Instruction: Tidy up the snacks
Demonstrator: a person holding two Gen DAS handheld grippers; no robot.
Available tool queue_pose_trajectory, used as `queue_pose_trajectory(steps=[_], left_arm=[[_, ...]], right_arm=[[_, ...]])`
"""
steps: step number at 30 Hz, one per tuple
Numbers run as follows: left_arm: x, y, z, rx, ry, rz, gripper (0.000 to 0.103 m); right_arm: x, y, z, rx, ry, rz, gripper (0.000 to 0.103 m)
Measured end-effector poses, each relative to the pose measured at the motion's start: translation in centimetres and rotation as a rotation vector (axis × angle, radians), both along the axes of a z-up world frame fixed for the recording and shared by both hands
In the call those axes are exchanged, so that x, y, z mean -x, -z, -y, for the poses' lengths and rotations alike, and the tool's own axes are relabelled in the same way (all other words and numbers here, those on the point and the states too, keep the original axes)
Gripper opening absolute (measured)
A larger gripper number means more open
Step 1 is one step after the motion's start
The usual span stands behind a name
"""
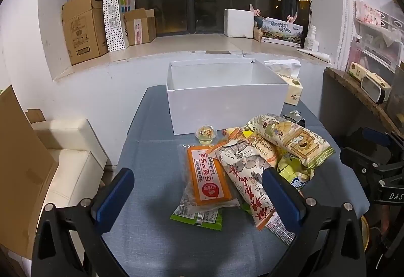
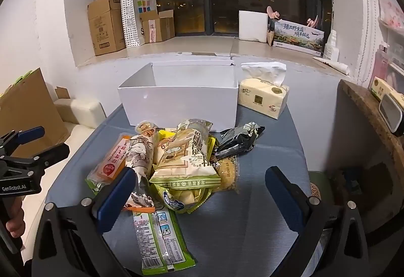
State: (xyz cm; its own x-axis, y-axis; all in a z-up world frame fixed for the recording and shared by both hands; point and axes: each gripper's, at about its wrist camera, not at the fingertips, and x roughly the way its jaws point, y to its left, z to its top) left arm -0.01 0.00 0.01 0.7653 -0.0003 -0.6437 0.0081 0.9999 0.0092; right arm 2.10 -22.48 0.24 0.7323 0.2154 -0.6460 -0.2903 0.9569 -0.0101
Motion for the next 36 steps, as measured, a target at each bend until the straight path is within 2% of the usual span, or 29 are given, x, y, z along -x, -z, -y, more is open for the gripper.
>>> queue_pose_trajectory(steps=[15,23,36], left_arm=[[-0.14,-0.64,0.11,-0.004,0.012,-0.004,0.103],[0.03,-0.43,0.32,0.002,0.012,0.035,0.103],[-0.02,-0.46,0.19,0.005,0.009,0.033,0.103]], right_arm=[[0.15,-0.04,-0.05,-0.009,-0.01,0.002,0.103],[0.28,-0.17,-0.33,-0.006,-0.021,0.006,0.103],[0.36,-0.17,-0.59,-0.005,-0.03,0.009,0.103]])
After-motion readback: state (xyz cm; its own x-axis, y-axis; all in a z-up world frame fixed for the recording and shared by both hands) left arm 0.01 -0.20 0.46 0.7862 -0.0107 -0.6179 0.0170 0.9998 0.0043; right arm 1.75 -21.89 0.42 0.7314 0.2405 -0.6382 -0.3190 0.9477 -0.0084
